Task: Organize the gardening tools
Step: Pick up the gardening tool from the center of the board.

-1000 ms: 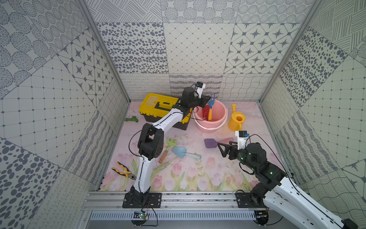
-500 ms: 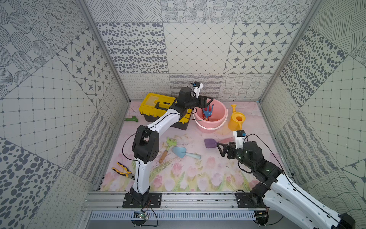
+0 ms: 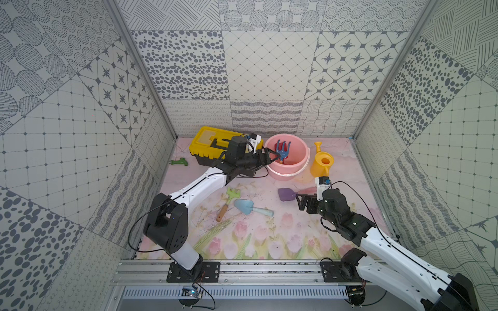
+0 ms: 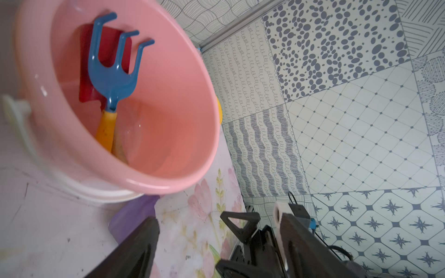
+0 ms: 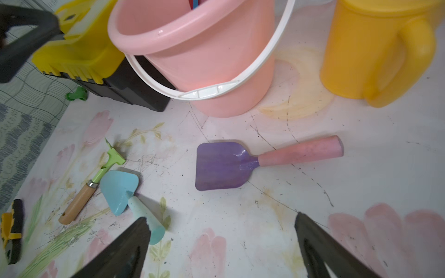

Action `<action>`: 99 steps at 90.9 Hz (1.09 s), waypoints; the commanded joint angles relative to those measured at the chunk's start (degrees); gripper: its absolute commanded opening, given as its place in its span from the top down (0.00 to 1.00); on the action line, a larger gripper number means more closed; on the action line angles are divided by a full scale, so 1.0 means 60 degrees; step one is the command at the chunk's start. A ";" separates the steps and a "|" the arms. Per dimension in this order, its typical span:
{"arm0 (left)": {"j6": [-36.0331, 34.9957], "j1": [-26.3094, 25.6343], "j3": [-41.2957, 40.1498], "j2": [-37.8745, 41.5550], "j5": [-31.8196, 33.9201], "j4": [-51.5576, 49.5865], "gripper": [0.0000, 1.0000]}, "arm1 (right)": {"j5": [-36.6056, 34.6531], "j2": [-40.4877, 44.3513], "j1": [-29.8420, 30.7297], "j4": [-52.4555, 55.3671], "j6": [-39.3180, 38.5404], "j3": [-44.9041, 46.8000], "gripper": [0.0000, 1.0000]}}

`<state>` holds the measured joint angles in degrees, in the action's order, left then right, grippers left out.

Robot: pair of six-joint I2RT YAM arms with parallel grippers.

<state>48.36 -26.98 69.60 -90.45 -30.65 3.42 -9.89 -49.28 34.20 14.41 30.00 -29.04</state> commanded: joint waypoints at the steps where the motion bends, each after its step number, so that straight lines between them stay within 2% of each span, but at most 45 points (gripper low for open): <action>1: 0.1421 -0.0255 -0.1879 0.1731 0.0096 -0.0241 0.09 | -0.0375 -0.0467 -0.0210 -0.0191 -0.0030 -0.0267 0.03; 17: 0.1502 -0.0335 -0.2941 0.2648 0.0161 -0.0443 0.09 | -0.0144 -0.1446 -0.0667 -0.0195 0.0170 -0.0886 0.03; 49: 0.1702 -0.0558 -0.3397 0.3296 0.0312 -0.0615 0.07 | 0.1403 -0.4052 -0.2412 -0.0616 0.0564 -0.2065 0.06; 99: 0.1582 -0.0571 -0.3581 0.3582 0.0264 -0.0260 0.07 | 0.2055 -0.7193 -0.2676 -0.1586 0.0280 -0.3737 0.13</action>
<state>58.46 -30.20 48.29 -69.91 -29.69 0.43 1.26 -90.65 18.28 8.03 32.51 -49.56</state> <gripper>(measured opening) 0.929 0.872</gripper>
